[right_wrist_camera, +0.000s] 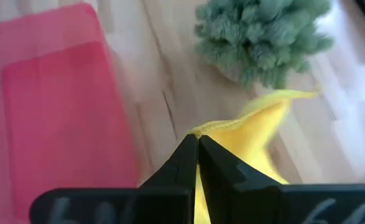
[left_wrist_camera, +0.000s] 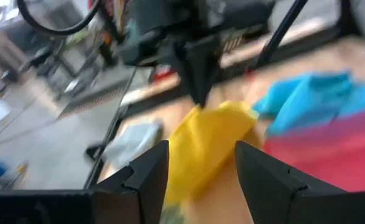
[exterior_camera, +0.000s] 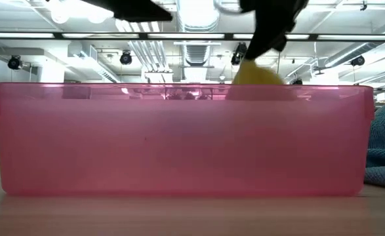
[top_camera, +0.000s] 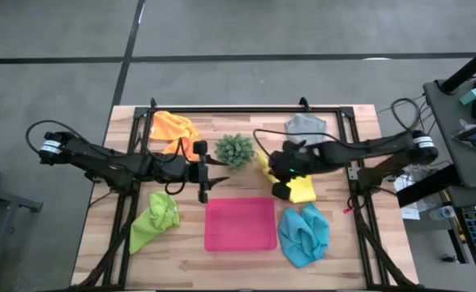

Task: Fold microfiber towels
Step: Fold the yellow microfiber cloth

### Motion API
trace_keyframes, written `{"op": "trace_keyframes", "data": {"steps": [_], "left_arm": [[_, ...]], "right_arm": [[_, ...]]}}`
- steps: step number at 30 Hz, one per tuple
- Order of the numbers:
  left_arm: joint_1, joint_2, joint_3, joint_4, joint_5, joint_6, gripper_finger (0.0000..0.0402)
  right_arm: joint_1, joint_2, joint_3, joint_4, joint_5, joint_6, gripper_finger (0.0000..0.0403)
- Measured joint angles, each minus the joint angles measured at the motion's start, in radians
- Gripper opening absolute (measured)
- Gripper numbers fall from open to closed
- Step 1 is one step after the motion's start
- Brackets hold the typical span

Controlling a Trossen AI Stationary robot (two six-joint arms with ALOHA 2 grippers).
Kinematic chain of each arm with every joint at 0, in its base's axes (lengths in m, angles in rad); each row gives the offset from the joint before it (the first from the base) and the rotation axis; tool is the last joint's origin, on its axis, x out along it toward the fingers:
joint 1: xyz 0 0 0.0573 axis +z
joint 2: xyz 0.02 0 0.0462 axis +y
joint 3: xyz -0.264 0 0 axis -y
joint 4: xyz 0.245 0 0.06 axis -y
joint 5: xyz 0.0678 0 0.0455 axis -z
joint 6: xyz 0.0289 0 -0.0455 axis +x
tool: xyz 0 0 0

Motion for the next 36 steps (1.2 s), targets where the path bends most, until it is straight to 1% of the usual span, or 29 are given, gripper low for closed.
{"op": "trace_keyframes", "data": {"steps": [4,10,14,20,24,28,31,33,36], "left_arm": [[0.000,0.083,0.002,0.152,0.081,0.006,0.0169],[0.000,0.222,0.046,0.342,0.156,0.001,0.0169],[0.000,0.315,0.103,0.373,0.168,-0.001,0.0169],[0.001,0.430,0.198,0.376,0.186,-0.026,0.0169],[0.001,0.461,0.224,0.378,0.186,-0.026,0.0169],[0.001,0.466,0.230,0.376,0.186,-0.026,0.0169],[0.002,0.466,0.230,0.376,0.186,-0.026,0.0169],[0.003,0.466,0.230,0.374,0.185,-0.026,0.0169],[0.003,0.466,0.230,0.374,0.185,-0.026,0.0169]], "right_arm": [[0.098,-0.089,-0.064,0.007,0.105,-0.002,0.0008],[0.228,-0.182,-0.225,0.043,0.226,0.047,0.0008],[0.284,-0.227,-0.336,0.123,0.242,0.095,0.0008],[0.323,-0.269,-0.469,0.227,0.273,0.171,0.0008],[0.321,-0.275,-0.530,0.250,0.280,0.224,0.0008],[0.322,-0.271,-0.568,0.244,0.276,0.295,0.0008],[0.321,-0.271,-0.591,0.228,0.242,0.348,0.0008],[0.322,-0.271,-0.597,0.169,0.192,0.405,0.0008],[0.322,-0.264,-0.595,-0.004,0.124,0.556,0.0008]]}}
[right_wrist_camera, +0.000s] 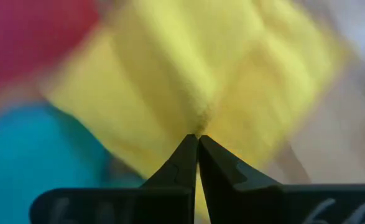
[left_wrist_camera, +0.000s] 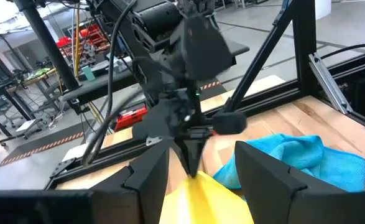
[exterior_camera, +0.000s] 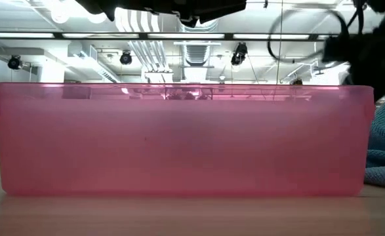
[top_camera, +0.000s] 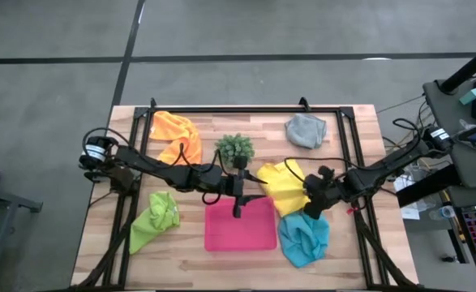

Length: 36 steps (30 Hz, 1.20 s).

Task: Fold microfiber towels
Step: Fold the yellow microfiber cloth

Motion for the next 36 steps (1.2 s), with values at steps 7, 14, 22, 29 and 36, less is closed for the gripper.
{"op": "trace_keyframes", "data": {"steps": [7,14,22,29,36], "left_arm": [[0.004,0.000,-0.001,0.000,-0.001,0.000,0.0169],[0.012,0.000,-0.004,0.000,-0.003,0.000,0.0169],[0.013,0.000,-0.006,-0.001,-0.003,0.001,0.0169],[0.015,0.000,-0.009,-0.001,-0.003,0.004,0.0169],[0.016,0.000,-0.012,-0.025,-0.002,0.006,0.0169]], "right_arm": [[0.004,0.036,0.009,-0.236,-0.119,0.208,0.0009],[0.003,0.036,0.030,-0.229,-0.137,0.245,0.0017],[-0.013,0.011,0.127,-0.229,-0.029,0.195,0.0091],[-0.107,0.013,0.175,-0.191,0.076,-0.031,0.0154],[-0.270,0.020,0.149,0.071,0.053,-0.436,0.0189]]}}
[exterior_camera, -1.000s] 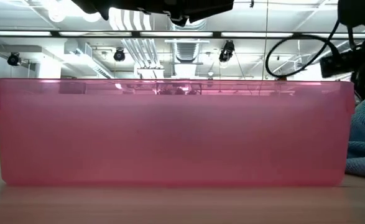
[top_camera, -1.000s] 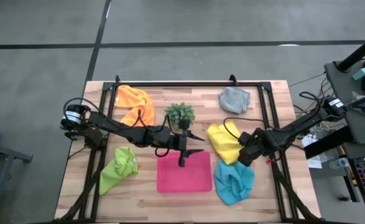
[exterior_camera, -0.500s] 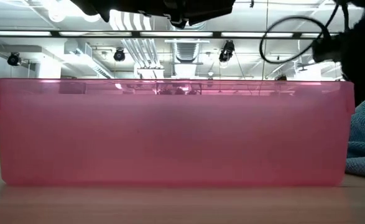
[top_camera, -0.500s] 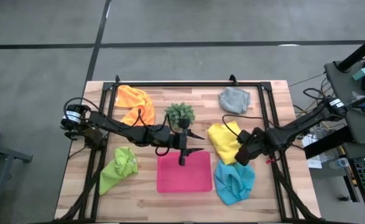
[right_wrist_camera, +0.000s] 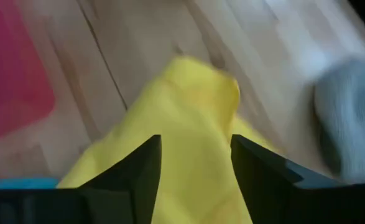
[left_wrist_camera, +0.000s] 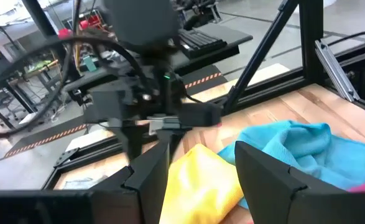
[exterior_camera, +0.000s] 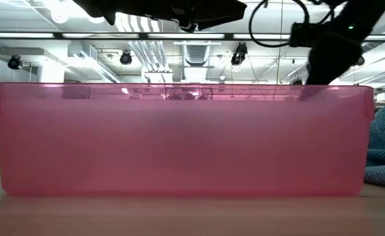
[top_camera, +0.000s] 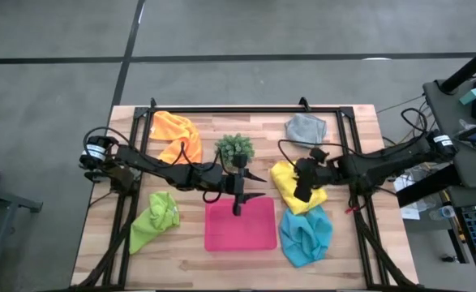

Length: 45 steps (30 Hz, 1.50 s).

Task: Fold microfiber towels
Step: Fold the yellow microfiber cloth

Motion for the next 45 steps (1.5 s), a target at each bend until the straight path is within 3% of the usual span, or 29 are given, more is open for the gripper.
{"op": "trace_keyframes", "data": {"steps": [6,12,23,27,32,40,42,45], "left_arm": [[0.000,-0.020,-0.001,-0.047,0.000,0.015,0.0169],[0.004,-0.049,-0.002,-0.080,0.000,0.055,0.0169],[0.021,-0.072,0.003,-0.079,0.000,0.061,0.0169],[0.004,-0.074,0.008,-0.070,0.000,0.006,0.0169],[-0.024,-0.079,0.008,-0.072,0.000,-0.007,0.0169],[-0.045,-0.114,0.007,-0.094,0.002,-0.006,0.0169],[-0.044,-0.116,0.008,-0.108,0.002,-0.005,0.0169],[-0.043,-0.119,0.006,-0.109,0.002,0.024,0.0169]], "right_arm": [[-0.196,0.008,-0.031,0.167,-0.228,-0.275,0.0195],[-0.345,0.070,-0.088,0.245,-0.419,-0.411,0.0184],[-0.414,0.223,-0.116,0.302,-0.532,-0.435,0.0158],[-0.386,0.256,-0.116,0.344,-0.531,-0.434,0.0119],[-0.346,0.264,-0.116,0.366,-0.527,-0.434,0.0023],[-0.198,0.112,-0.116,0.354,-0.405,-0.342,0.0009],[-0.160,0.073,-0.116,0.354,-0.336,-0.318,0.0008],[-0.124,0.055,-0.116,0.379,-0.095,-0.280,0.0009]]}}
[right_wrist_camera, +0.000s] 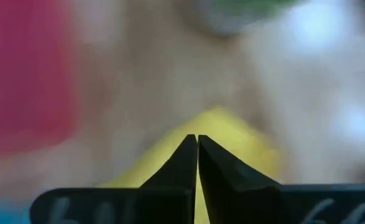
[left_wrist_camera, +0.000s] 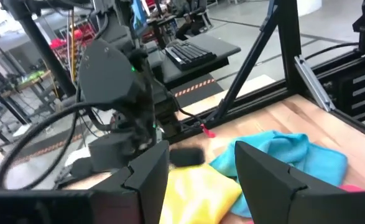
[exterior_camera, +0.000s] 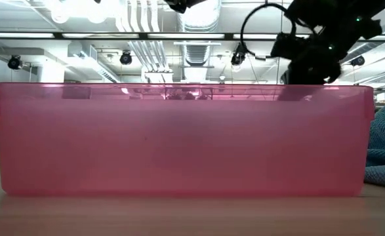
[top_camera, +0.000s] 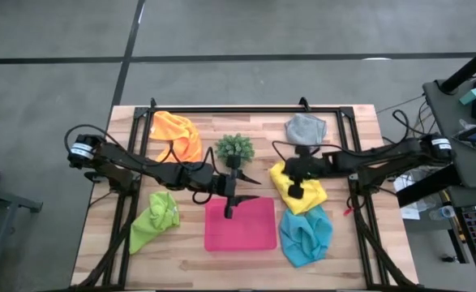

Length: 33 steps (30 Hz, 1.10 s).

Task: Fold microfiber towels
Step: Fold the yellow microfiber cloth

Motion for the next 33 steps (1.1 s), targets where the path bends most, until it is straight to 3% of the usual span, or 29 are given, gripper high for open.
{"op": "trace_keyframes", "data": {"steps": [3,11,17,22,27,33], "left_arm": [[0.000,-0.001,0.000,0.002,0.000,0.014,0.0169],[0.000,-0.001,-0.006,0.000,-0.002,0.014,0.0169],[0.000,0.001,-0.006,0.000,-0.002,0.022,0.0169],[0.000,0.002,-0.006,0.000,-0.003,0.023,0.0169],[0.000,0.003,-0.006,-0.009,-0.003,0.023,0.0169],[0.000,0.003,-0.006,-0.017,-0.006,0.023,0.0169]], "right_arm": [[-0.020,0.013,-0.001,-0.002,0.051,-0.012,0.0014],[-0.205,0.093,-0.002,-0.013,-0.174,-0.052,0.0103],[-0.314,0.144,-0.002,-0.002,-0.214,-0.115,0.0177],[-0.344,0.227,-0.002,0.071,-0.329,-0.165,0.0205],[-0.344,0.274,-0.002,0.130,-0.336,-0.182,0.0175],[-0.338,0.259,-0.002,0.127,-0.349,-0.199,0.0035]]}}
